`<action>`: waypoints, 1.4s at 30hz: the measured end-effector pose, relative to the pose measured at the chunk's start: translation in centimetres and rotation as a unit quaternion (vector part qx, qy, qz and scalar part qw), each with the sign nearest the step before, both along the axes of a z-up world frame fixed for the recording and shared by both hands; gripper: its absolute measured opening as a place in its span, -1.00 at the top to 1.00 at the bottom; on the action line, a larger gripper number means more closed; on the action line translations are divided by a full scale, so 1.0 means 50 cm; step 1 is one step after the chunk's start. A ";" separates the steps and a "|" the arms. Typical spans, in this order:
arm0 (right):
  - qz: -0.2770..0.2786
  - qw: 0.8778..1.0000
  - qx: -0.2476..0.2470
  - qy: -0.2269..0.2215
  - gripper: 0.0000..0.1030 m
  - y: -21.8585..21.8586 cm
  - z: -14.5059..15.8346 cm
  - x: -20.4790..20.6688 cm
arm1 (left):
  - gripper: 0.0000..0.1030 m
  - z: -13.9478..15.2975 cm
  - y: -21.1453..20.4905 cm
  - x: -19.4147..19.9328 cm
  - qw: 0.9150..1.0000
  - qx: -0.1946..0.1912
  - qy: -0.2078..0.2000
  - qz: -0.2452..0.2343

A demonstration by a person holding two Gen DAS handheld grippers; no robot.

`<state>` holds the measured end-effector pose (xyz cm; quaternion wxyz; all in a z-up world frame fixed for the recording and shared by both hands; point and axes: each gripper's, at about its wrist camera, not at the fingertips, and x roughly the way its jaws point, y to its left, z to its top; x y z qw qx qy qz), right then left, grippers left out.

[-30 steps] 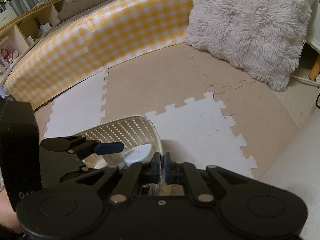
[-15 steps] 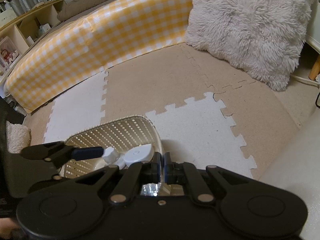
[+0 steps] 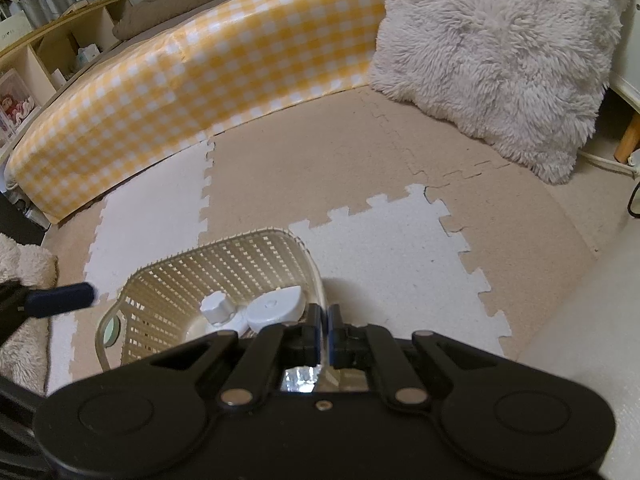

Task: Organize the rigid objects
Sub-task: 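Lift the open left tool away from the basket toward the remaining items, then lower the left tool onto the mint-green round case and grasp it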

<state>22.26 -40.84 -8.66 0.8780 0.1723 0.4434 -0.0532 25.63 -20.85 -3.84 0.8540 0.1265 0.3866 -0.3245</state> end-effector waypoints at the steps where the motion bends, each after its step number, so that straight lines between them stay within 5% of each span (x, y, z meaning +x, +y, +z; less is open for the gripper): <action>1: 0.000 1.000 0.000 0.000 0.93 0.000 0.000 0.000 | -0.98 0.006 0.010 -0.002 1.000 -0.003 -0.004 0.005; 17: 0.003 1.000 -0.006 0.002 0.93 0.002 -0.001 0.001 | -1.00 0.045 0.200 -0.009 0.993 -0.029 -0.042 0.105; 32: 0.006 1.000 -0.014 0.003 0.93 0.008 0.000 0.002 | -1.00 -0.036 0.334 0.060 0.972 -0.040 -0.016 0.230; 42: 0.010 1.000 -0.020 0.004 0.93 0.012 0.000 0.001 | -1.00 -0.122 0.377 0.101 0.962 -0.019 0.017 0.271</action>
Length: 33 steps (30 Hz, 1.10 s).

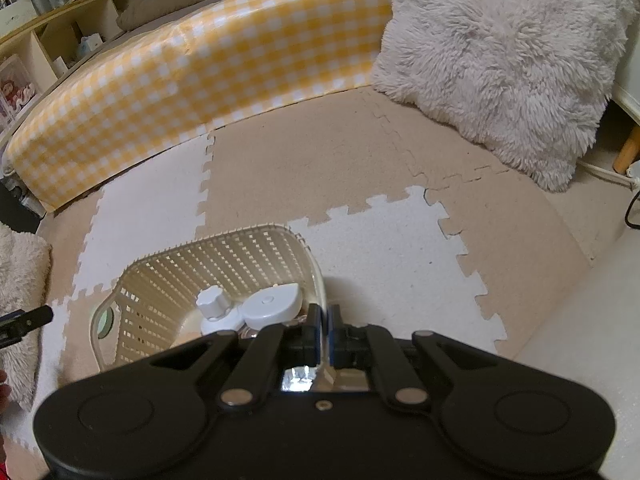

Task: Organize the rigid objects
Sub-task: 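Lower the left tool onto the mint-green round case and grasp it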

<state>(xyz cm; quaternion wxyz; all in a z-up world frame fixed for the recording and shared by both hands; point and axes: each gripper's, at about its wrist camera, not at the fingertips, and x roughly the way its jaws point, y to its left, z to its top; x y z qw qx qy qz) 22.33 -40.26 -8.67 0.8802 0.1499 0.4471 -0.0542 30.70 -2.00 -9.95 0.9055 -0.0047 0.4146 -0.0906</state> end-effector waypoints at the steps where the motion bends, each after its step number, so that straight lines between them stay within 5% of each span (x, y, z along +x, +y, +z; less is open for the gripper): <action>1: 0.001 1.000 -0.001 0.000 0.93 0.000 0.000 0.000 | -1.00 -0.010 0.003 0.006 1.000 -0.008 0.006 0.005; 13: 0.005 1.000 -0.008 0.000 0.93 0.003 0.001 -0.001 | -1.00 -0.123 0.000 0.031 0.997 -0.018 0.045 0.054; 27: 0.010 1.000 -0.015 0.005 0.93 0.008 -0.002 0.001 | -1.00 -0.152 -0.009 0.055 0.997 -0.002 0.026 0.069; 33: 0.011 1.000 -0.016 0.006 0.93 0.009 -0.002 0.002 | -0.68 -0.148 -0.033 0.050 0.999 0.018 0.012 0.035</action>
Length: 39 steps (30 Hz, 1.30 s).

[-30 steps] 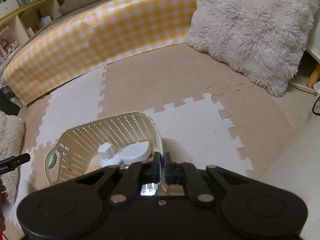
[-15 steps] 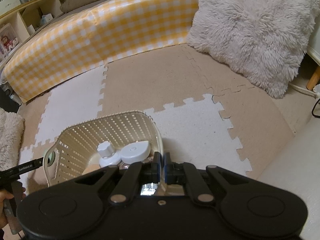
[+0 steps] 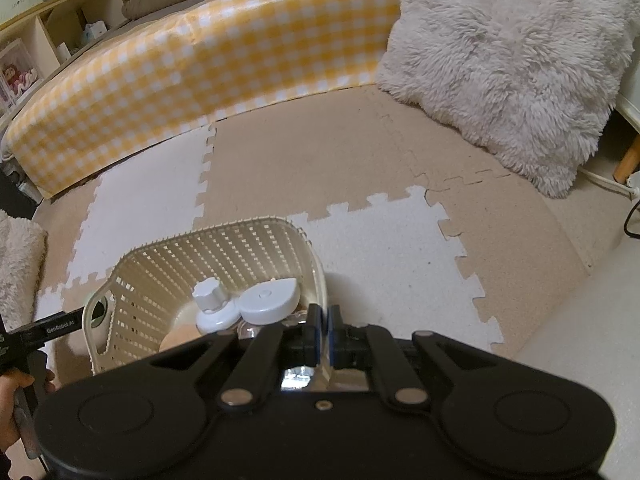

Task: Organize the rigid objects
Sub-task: 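Lower the left tool onto the mint-green round case and grasp it, then carry the mint-green case into the basket and open the left tool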

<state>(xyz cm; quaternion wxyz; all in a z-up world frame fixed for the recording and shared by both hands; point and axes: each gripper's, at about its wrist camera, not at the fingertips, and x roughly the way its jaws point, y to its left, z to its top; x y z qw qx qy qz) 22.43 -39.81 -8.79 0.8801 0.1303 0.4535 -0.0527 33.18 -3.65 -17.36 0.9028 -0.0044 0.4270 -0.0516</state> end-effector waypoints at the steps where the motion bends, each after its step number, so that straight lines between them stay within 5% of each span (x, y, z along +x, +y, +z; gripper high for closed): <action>1: 0.000 1.000 0.000 0.000 0.93 0.000 0.000 0.000 | -0.57 0.000 -0.002 -0.001 1.000 0.001 -0.002 -0.003; 5: 0.000 1.000 0.000 0.000 0.93 0.000 0.000 0.000 | -0.13 0.000 -0.005 -0.001 1.000 0.003 0.002 -0.011; 8: 0.000 1.000 -0.001 0.000 0.93 0.000 0.000 0.000 | 0.02 -0.001 -0.006 -0.001 1.000 -0.001 0.007 -0.014; 22: 0.001 1.000 -0.001 0.001 0.93 0.001 -0.001 -0.001 | 0.02 0.017 -0.019 -0.004 1.000 -0.006 0.009 -0.029; 31: 0.002 1.000 -0.003 0.001 0.93 0.003 -0.002 -0.001 | 0.02 0.125 -0.051 -0.023 0.997 -0.035 -0.054 -0.051; 39: 0.001 1.000 -0.003 0.001 0.93 0.004 -0.003 -0.002 | 0.02 0.220 -0.123 -0.083 0.985 -0.067 -0.090 -0.129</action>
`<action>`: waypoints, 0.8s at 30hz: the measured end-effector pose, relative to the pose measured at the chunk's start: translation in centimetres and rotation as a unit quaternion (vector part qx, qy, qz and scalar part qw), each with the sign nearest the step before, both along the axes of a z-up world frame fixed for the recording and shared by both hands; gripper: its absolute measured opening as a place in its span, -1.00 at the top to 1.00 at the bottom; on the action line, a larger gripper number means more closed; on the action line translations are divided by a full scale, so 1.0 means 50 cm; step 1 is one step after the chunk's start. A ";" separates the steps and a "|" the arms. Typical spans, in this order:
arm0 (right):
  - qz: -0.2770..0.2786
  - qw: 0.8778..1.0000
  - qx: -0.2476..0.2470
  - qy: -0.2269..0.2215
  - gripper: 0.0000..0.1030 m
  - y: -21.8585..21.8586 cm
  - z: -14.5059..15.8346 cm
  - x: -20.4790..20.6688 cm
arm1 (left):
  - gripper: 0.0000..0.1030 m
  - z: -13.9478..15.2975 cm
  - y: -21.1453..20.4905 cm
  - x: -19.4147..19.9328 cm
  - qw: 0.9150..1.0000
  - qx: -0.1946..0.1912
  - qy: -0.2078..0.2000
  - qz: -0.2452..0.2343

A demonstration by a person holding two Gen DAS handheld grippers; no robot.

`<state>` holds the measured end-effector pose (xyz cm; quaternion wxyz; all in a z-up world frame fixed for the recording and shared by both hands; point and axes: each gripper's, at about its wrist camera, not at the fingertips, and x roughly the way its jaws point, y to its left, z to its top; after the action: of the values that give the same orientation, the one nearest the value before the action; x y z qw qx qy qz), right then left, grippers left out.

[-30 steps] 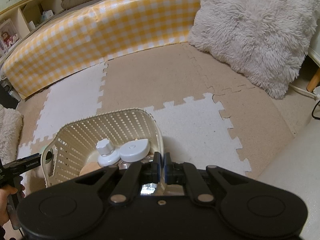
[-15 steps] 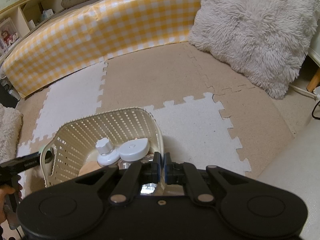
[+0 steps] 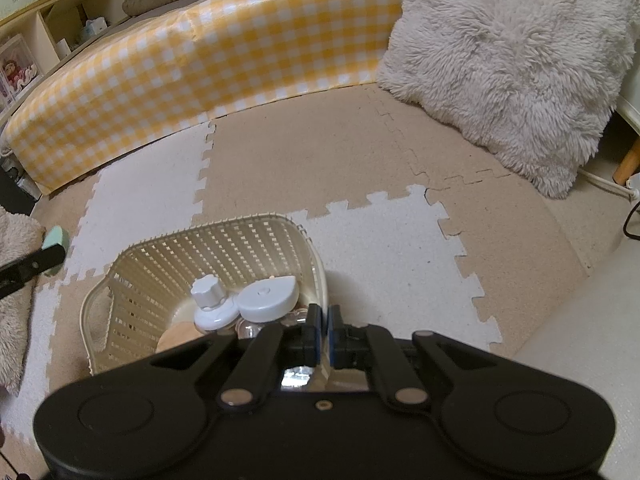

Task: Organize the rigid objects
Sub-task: 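Carry the mint-green case into the basket and open the left tool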

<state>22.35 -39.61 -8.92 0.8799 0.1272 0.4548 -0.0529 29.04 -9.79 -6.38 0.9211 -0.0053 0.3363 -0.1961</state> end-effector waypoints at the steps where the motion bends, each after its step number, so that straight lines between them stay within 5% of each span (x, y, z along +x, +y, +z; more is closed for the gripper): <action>1: 0.000 1.000 0.000 0.000 0.93 0.000 0.000 0.000 | 0.02 0.006 -0.011 -0.009 1.000 0.001 -0.001 -0.013; 7: 0.000 1.000 0.000 0.000 0.93 0.000 0.000 0.000 | 0.02 0.013 -0.082 -0.052 0.995 0.014 0.014 -0.095; 15: 0.001 1.000 -0.002 0.001 0.93 -0.003 0.000 0.002 | 0.02 -0.035 -0.180 -0.072 0.979 0.086 0.041 -0.179; 19: 0.001 1.000 0.000 0.001 0.93 -0.005 -0.002 0.003 | 0.02 -0.058 -0.214 -0.059 0.971 0.120 0.054 -0.201; 24: 0.000 1.000 0.002 0.002 0.93 -0.004 -0.002 0.002 | 0.02 -0.075 -0.246 -0.035 0.967 0.110 0.091 -0.211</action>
<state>22.47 -39.79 -9.03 0.8787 0.1288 0.4567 -0.0521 27.27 -22.08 -10.11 0.8193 0.1495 0.4318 -0.3464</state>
